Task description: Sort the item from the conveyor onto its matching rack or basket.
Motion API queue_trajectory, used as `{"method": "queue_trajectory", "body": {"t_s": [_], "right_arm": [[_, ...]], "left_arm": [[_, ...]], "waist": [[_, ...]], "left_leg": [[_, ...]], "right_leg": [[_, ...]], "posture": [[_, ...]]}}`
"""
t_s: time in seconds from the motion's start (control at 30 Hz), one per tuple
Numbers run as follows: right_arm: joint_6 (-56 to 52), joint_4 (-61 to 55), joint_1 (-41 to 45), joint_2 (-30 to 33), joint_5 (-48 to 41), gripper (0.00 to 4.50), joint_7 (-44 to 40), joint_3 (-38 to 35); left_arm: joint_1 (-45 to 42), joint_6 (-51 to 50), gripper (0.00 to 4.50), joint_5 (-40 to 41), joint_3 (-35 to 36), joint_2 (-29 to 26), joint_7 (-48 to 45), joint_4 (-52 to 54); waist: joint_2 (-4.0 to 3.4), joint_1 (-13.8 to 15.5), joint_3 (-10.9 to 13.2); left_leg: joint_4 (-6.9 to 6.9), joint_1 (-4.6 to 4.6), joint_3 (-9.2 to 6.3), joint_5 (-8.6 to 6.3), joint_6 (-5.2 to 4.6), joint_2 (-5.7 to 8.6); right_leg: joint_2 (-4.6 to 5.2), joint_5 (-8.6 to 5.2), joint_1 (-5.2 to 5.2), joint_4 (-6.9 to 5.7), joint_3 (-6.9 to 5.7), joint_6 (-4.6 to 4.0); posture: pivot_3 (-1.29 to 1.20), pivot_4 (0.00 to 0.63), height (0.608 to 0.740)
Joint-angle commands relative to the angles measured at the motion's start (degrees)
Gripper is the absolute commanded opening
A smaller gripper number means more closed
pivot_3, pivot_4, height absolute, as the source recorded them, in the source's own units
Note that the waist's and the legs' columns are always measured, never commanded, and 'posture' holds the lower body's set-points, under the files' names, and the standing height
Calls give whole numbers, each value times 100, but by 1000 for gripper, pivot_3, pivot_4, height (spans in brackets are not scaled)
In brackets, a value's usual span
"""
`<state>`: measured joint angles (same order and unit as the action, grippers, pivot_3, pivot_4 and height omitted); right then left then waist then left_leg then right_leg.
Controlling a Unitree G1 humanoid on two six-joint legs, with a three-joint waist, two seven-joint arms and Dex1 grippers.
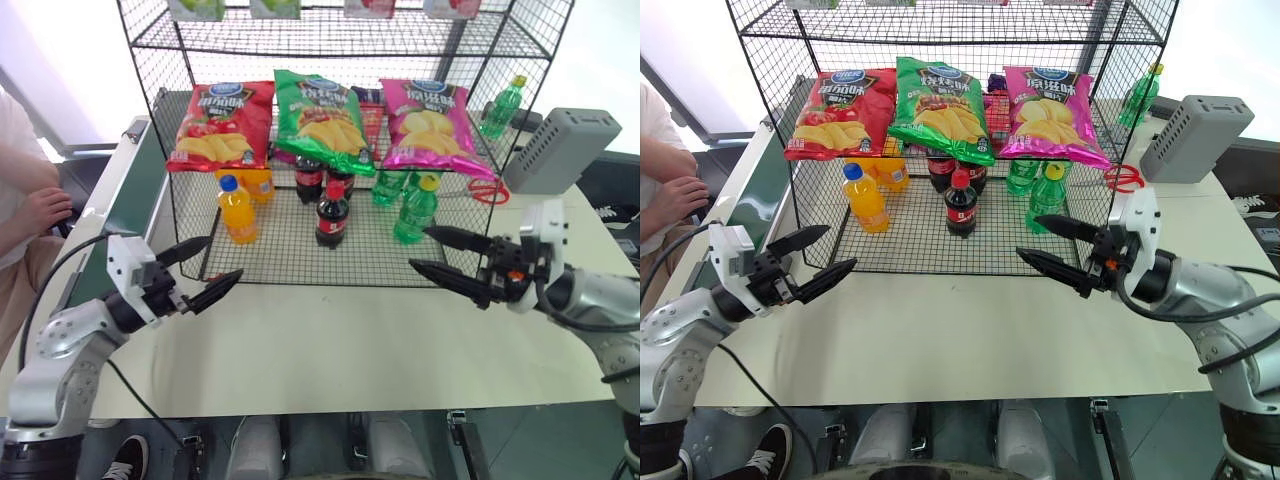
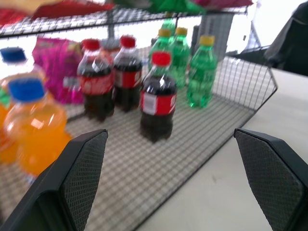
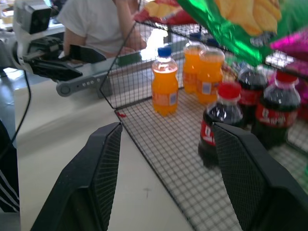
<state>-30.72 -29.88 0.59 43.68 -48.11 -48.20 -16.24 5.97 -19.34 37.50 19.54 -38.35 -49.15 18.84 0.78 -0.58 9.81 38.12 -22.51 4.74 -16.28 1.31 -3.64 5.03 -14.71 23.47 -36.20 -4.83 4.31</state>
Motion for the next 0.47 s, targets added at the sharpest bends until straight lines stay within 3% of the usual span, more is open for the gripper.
{"method": "queue_trajectory", "body": {"t_s": [0.03, 0.47], "right_arm": [[163, -112, -226, -158, -33, 4452, -3, -181], [761, 579, -273, -87, 759, 4452, -509, -126]], "left_arm": [[363, 31, 4500, 35, 473, -152, -32, 328], [794, 198, 4500, -195, 684, -93, 82, 438]], "waist": [[-4, -7, 2], [-5, 31, 3]], "left_leg": [[-1, 1, 0, -1, 0, -2], [-1, 0, 1, -1, 0, 0]], "right_leg": [[-1, -1, 2, 0, 0, -1], [-1, -11, 3, 1, 0, -21]], "posture": [[0, 150, 740], [0, 150, 740]]}}
